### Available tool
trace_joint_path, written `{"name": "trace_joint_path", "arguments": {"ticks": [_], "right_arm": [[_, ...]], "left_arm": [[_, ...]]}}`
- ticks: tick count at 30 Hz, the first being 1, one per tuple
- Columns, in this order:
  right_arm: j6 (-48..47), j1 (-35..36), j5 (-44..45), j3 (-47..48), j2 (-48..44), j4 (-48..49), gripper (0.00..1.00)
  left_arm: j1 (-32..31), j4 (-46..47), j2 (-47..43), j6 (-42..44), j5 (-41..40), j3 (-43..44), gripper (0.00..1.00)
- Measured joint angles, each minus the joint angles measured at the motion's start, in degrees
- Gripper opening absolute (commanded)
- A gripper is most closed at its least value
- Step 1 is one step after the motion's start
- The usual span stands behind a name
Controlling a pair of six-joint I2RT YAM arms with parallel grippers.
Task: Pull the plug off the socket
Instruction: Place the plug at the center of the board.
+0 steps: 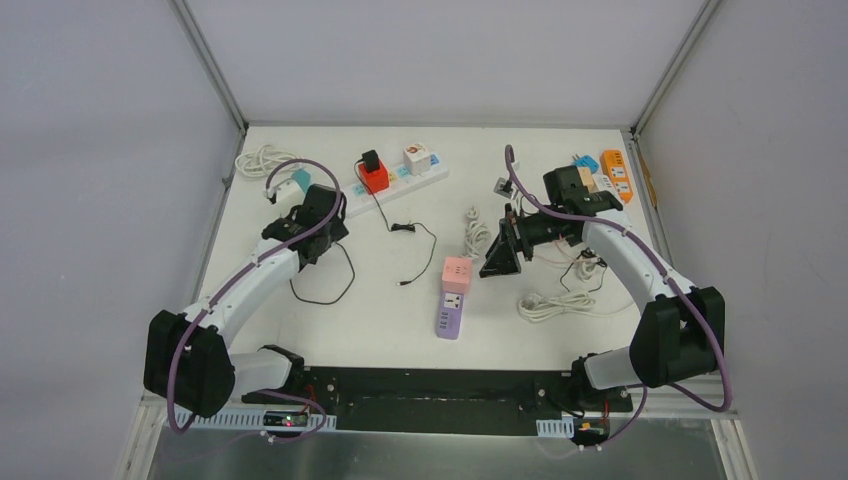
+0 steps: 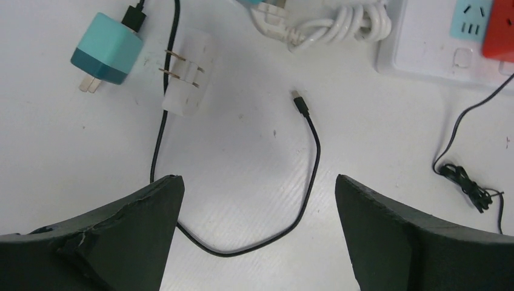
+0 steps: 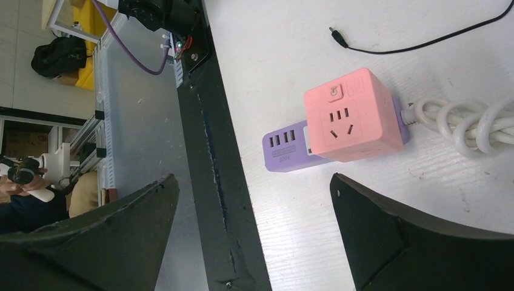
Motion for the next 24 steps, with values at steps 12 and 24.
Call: {"name": "trace_joint_path", "arguments": {"ticks": [12, 24], "right_arm": [[-0.55, 0.00, 0.72, 0.09, 0.00, -0.37, 1.00], [-1.16, 0.00, 1.05, 0.11, 0.00, -0.76, 1.00]], "left_arm": [[-3.76, 5.92, -6.03, 8.35, 10.56, -2.16, 0.99], [-3.78, 17.20, -10.71, 12.76, 28.48, -8.22, 0.99]]}}
